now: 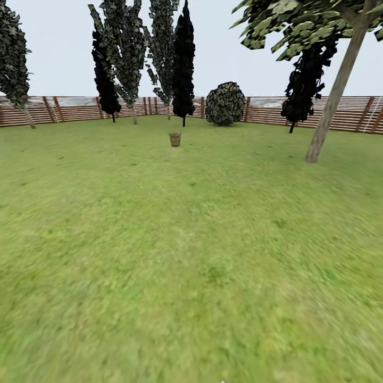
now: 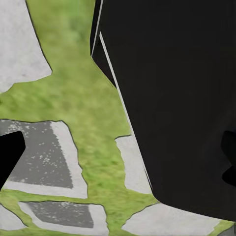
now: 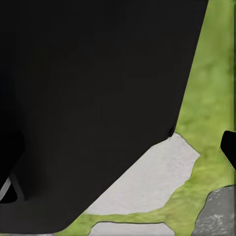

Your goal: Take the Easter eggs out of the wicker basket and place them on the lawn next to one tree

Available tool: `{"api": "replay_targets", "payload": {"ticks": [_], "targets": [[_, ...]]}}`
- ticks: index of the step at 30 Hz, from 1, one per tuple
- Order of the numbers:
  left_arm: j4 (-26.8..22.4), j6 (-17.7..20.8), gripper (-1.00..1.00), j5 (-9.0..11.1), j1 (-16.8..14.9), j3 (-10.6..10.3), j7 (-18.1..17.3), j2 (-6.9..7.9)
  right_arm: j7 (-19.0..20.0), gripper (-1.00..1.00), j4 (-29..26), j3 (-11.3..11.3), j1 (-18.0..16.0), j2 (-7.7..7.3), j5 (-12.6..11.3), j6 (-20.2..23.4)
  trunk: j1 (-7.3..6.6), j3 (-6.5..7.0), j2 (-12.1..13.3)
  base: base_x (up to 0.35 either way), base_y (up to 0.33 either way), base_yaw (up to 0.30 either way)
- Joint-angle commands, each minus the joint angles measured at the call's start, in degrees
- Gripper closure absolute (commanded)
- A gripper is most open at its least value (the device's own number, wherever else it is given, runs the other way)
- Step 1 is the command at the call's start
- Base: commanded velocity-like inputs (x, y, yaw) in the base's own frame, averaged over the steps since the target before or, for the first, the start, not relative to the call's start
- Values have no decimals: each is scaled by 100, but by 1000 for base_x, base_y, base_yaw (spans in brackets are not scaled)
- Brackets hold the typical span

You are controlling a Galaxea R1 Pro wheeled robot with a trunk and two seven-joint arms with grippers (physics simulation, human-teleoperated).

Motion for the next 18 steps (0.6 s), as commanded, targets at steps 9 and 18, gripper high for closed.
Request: {"api": "replay_targets", "payload": {"ticks": [9, 18], "targets": [[-6, 23, -100, 25, 1, 29, -5, 1, 4, -100, 11, 26, -7, 1, 12, 4, 3, -3, -2, 317, 0, 0], [-4, 23, -100, 25, 1, 29, -6, 1, 4, -100, 11, 26, -7, 1, 12, 4, 3, -3, -2, 317, 0, 0]]}}
